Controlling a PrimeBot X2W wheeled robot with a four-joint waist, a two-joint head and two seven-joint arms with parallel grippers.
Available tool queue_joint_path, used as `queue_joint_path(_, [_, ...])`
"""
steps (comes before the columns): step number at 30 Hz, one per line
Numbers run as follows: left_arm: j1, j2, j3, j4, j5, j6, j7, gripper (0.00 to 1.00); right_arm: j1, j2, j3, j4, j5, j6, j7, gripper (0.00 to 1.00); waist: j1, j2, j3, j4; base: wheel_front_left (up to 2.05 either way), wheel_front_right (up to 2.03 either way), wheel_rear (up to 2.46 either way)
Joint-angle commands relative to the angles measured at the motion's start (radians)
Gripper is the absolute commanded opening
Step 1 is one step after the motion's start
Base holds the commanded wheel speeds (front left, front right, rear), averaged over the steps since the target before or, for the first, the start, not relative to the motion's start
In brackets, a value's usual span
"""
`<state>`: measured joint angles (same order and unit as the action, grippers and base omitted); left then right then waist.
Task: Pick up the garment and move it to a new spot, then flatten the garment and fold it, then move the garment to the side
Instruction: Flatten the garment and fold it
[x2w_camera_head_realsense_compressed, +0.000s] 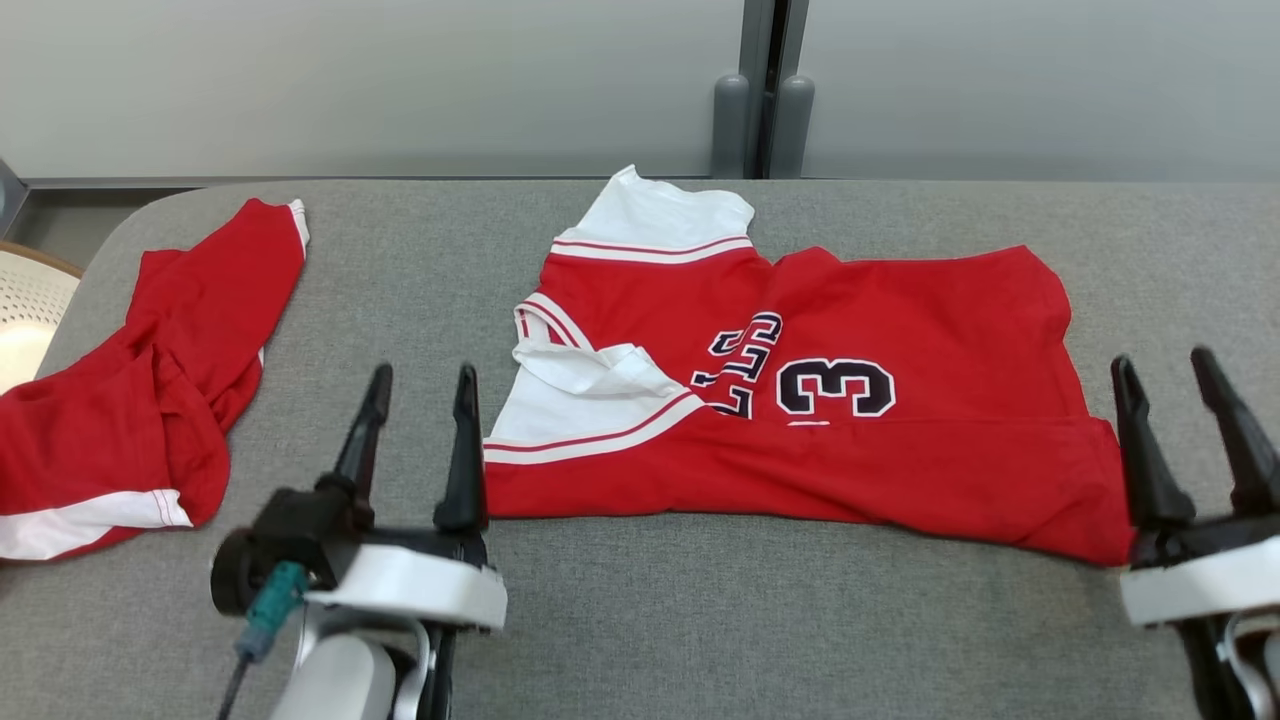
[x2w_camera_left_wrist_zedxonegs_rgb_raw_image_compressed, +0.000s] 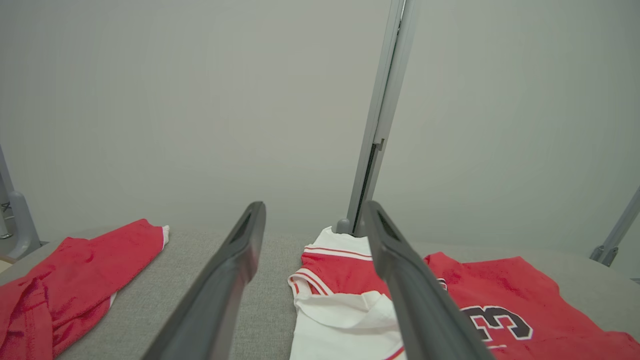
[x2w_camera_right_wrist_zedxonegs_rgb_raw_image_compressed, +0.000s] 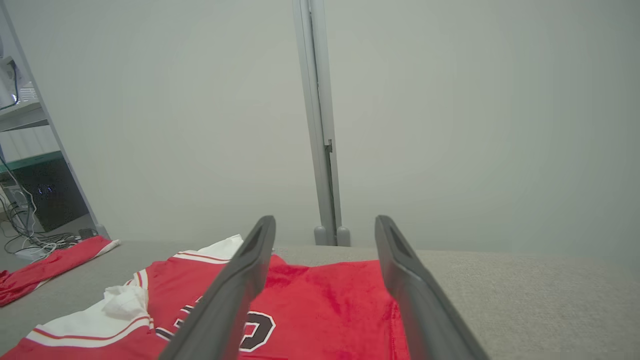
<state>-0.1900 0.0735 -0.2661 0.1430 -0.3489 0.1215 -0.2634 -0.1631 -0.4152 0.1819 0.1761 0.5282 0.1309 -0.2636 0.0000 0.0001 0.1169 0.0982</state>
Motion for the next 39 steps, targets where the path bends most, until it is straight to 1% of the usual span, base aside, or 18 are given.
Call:
queue_joint_path(1, [0.02, -0.002, 0.009, 0.011, 0.019, -0.007, -0.002, 1.0, 0.028, 0.022, -0.013, -0.01, -0.014, 0.0, -0.001, 1.0, 0.0, -0.0001, -0.004, -0.002, 0.0, 0.0, 0.0])
queue_joint_path(4, [0.061, -0.013, 0.007, 0.07, 0.049, -0.015, -0.001, 1.0, 0.072, 0.071, -0.033, -0.025, -0.041, 0.0, -0.001, 1.0, 0.0, -0.0001, -0.007, -0.007, 0.0, 0.0, 0.0])
queue_joint_path(6, [0.064, -0.017, -0.007, 0.119, 0.085, -0.012, -0.002, 1.0, 0.089, 0.092, -0.028, -0.029, -0.056, 0.0, -0.001, 1.0, 0.0, -0.0001, -0.002, -0.013, 0.0, 0.0, 0.0])
queue_joint_path(11, [0.021, -0.02, -0.007, 0.242, 0.121, 0.006, -0.002, 1.0, 0.083, 0.102, -0.026, -0.031, -0.067, 0.0, -0.001, 1.0, 0.0, -0.0001, 0.012, -0.036, 0.0, 0.0, 0.0])
queue_joint_path(12, [0.01, -0.02, 0.0, 0.268, 0.118, 0.014, -0.002, 1.0, 0.077, 0.103, -0.026, -0.032, -0.064, 0.0, -0.001, 1.0, 0.0, -0.0001, 0.015, -0.043, 0.0, 0.0, 0.0])
queue_joint_path(15, [-0.021, -0.021, 0.003, 0.358, 0.115, 0.021, -0.002, 1.0, 0.063, 0.098, -0.025, -0.03, -0.062, 0.0, -0.001, 1.0, 0.0, -0.0001, 0.025, -0.064, 0.0, 0.0, 0.0])
queue_joint_path(19, [-0.067, -0.021, 0.008, 0.477, 0.099, 0.022, -0.002, 1.0, 0.058, 0.105, -0.032, -0.028, -0.058, 0.0, -0.001, 1.0, 0.0, -0.0001, 0.037, -0.092, 0.0, 0.0, 0.0])
queue_joint_path(21, [-0.088, -0.021, 0.007, 0.538, 0.095, 0.029, -0.002, 1.0, 0.06, 0.105, -0.032, -0.028, -0.058, 0.0, -0.001, 1.0, 0.0, -0.0001, 0.044, -0.103, 0.0, 0.0, 0.0])
queue_joint_path(22, [-0.088, -0.021, 0.007, 0.538, 0.095, 0.029, -0.002, 1.0, 0.06, 0.105, -0.032, -0.028, -0.058, 0.0, -0.001, 1.0, 0.0, -0.0001, 0.044, -0.103, 0.0, 0.0, 0.0])
queue_joint_path(25, [-0.12, -0.021, 0.011, 0.615, 0.087, 0.037, -0.002, 1.0, 0.061, 0.108, -0.04, -0.031, -0.057, 0.0, -0.001, 1.0, 0.0, -0.0001, 0.052, -0.115, 0.0, 0.0, 0.0])
queue_joint_path(29, [-0.153, -0.021, 0.012, 0.671, 0.077, 0.031, -0.001, 1.0, 0.058, 0.111, -0.056, -0.029, -0.063, 0.0, -0.001, 1.0, 0.0, -0.0001, 0.059, -0.121, 0.0, 0.0, 0.0])
queue_joint_path(30, [-0.157, -0.021, 0.011, 0.681, 0.074, 0.027, -0.001, 0.98, 0.057, 0.112, -0.062, -0.027, -0.066, 0.0, -0.001, 1.0, 0.0, -0.0001, 0.061, -0.122, 0.0, 0.0, 0.0])
queue_joint_path(31, [-0.162, -0.021, 0.007, 0.691, 0.072, 0.021, -0.001, 0.68, 0.056, 0.113, -0.066, -0.023, -0.07, 0.0, -0.001, 1.0, 0.0, -0.0001, 0.062, -0.122, 0.0, 0.0, 0.0])
queue_joint_path(32, [-0.168, -0.021, 0.003, 0.699, 0.069, 0.014, 0.0, 0.33, 0.055, 0.115, -0.073, -0.018, -0.074, 0.0, -0.001, 1.0, 0.0, -0.0001, 0.063, -0.121, 0.0, 0.0, 0.0])
queue_joint_path(33, [-0.172, -0.02, -0.003, 0.707, 0.068, 0.008, 0.0, 0.0, 0.056, 0.116, -0.079, -0.008, -0.079, 0.0, -0.001, 1.0, 0.0, -0.0001, 0.064, -0.119, 0.0, 0.0, 0.0])
queue_joint_path(35, [-0.183, -0.019, -0.009, 0.706, 0.06, -0.003, 0.0, 0.0, 0.055, 0.119, -0.091, 0.02, -0.088, 0.0, -0.001, 1.0, 0.0, -0.0001, 0.064, -0.114, 0.0, 0.0, 0.0])
queue_joint_path(39, [-0.191, -0.021, 0.002, 0.625, 0.07, 0.014, -0.001, 0.0, 0.045, 0.131, -0.121, 0.103, -0.088, 0.0, -0.001, 1.0, 0.0, -0.0001, 0.062, -0.093, 0.0, 0.0, 0.0])
